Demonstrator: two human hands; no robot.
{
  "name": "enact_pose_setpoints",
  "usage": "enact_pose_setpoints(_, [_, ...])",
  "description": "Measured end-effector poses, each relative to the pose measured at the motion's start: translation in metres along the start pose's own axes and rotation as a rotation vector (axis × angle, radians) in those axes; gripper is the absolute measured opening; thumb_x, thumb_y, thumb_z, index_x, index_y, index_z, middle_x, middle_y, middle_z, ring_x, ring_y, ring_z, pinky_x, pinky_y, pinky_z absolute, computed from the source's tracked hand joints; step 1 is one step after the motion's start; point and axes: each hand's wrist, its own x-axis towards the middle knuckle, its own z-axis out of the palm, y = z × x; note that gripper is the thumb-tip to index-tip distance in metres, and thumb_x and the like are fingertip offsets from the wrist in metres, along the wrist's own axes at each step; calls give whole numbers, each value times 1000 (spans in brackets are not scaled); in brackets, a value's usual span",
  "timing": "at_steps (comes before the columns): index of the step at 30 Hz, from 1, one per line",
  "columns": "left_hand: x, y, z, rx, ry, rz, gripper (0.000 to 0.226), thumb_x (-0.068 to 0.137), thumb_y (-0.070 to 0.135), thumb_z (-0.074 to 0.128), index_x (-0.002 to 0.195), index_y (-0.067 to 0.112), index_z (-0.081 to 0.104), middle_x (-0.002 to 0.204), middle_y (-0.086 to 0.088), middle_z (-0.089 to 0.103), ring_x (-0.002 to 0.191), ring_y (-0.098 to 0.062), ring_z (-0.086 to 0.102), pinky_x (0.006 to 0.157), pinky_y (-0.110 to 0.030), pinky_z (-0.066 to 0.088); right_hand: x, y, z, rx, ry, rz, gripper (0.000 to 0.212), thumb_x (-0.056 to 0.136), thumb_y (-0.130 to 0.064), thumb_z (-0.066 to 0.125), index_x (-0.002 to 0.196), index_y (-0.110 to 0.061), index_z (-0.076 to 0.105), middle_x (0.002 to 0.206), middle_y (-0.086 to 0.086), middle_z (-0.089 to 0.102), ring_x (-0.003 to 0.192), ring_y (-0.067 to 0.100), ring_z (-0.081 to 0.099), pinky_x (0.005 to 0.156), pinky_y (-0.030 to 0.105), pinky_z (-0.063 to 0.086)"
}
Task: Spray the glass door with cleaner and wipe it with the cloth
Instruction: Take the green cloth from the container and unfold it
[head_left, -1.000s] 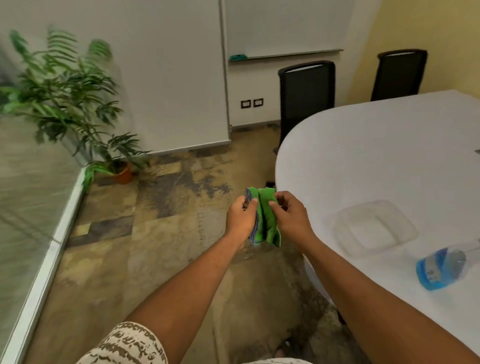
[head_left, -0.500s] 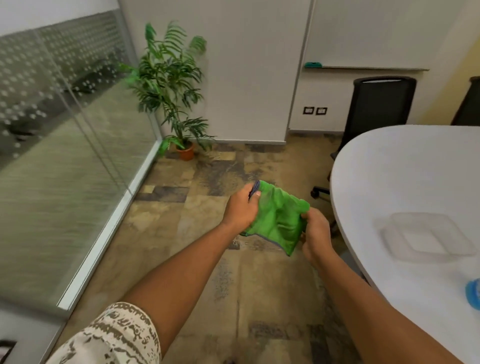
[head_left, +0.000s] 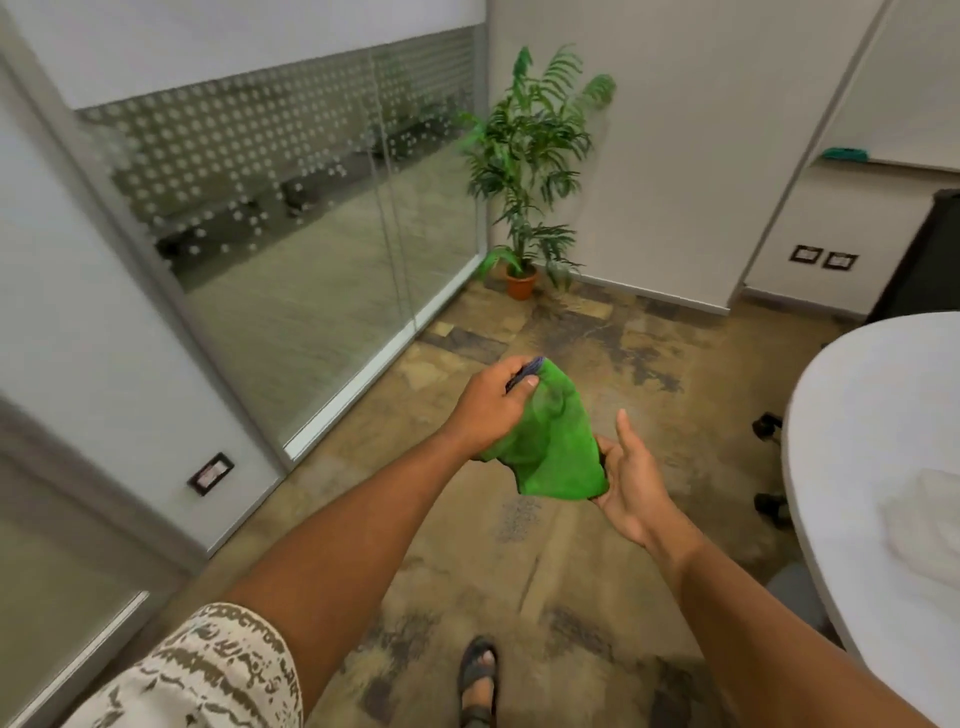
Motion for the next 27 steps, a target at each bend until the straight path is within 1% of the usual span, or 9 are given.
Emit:
enact_pose_setpoints(3, [-51, -3, -23, 43, 39, 17, 21, 102, 13, 56, 119, 8, 67, 102, -6, 72, 93, -13, 65, 84, -29, 49, -18, 23, 26, -113, -183, 15, 64, 97, -62, 38, 132, -14, 61, 128, 9, 69, 119, 25, 65, 98, 41, 54])
enact_pose_setpoints(5, [-85, -5, -44, 93, 59, 37, 17, 101, 12, 57, 113, 8, 68, 87, 4, 69, 77, 9, 58, 73, -15, 43, -27, 40, 48, -221, -296, -11, 55, 94, -49, 54, 137, -14, 56, 132, 7, 66, 123, 23, 62, 103, 40, 51])
enact_pose_setpoints(8, [-133, -9, -77, 155, 96, 14, 15, 101, 13, 58, 109, 10, 70, 76, 24, 62, 70, 19, 54, 67, -7, 37, -42, 63, 89, -346, -430, -39, 51, 89, -32, 66, 134, -10, 56, 128, 9, 69, 118, 25, 65, 95, 35, 55])
enact_pose_setpoints(12, [-185, -15, -121, 232, 144, -40, 13, 101, 17, 58, 106, 16, 70, 76, 21, 61, 70, 11, 55, 70, -26, 42, -61, 82, 146, -469, -481, -65, 33, 84, -27, 72, 114, -12, 71, 114, 11, 74, 103, 24, 72, 81, 29, 58])
enact_pose_setpoints(16, [-238, -22, -168, 292, 276, -104, 19, 101, 21, 58, 114, 15, 70, 95, -1, 73, 89, -20, 67, 81, -38, 51, -80, 107, 203, -522, -484, -98, 18, 91, -21, 69, 104, -10, 75, 104, 14, 76, 95, 26, 74, 81, 33, 60])
enact_pose_setpoints(17, [-253, -25, -181, 308, 313, -126, 21, 101, 22, 58, 117, 16, 71, 99, -4, 74, 94, -23, 68, 84, -40, 53, -87, 115, 220, -530, -507, -98, 17, 92, -21, 68, 103, -9, 75, 103, 13, 77, 94, 26, 74, 79, 31, 60])
enact_pose_setpoints(21, [-314, -34, -226, 304, 516, -198, 27, 97, 27, 62, 121, 19, 70, 107, -1, 75, 99, -20, 69, 88, -36, 55, -117, 149, 283, -477, -574, -74, 23, 94, -24, 66, 107, -7, 73, 101, 16, 77, 89, 28, 74, 71, 31, 59])
enact_pose_setpoints(24, [-366, -42, -260, 179, 727, -283, 30, 96, 28, 65, 124, 17, 67, 114, 0, 72, 98, -16, 68, 92, -34, 55, -145, 181, 333, -355, -592, -35, 28, 94, -23, 65, 115, -4, 69, 105, 18, 75, 90, 27, 74, 74, 34, 60])
enact_pose_setpoints(27, [-421, -55, -293, 65, 894, -412, 34, 97, 29, 64, 128, 14, 65, 122, -4, 70, 107, -19, 65, 95, -30, 51, -172, 212, 380, -244, -600, -2, 26, 95, -21, 63, 114, -4, 69, 105, 19, 75, 89, 27, 74, 75, 37, 61])
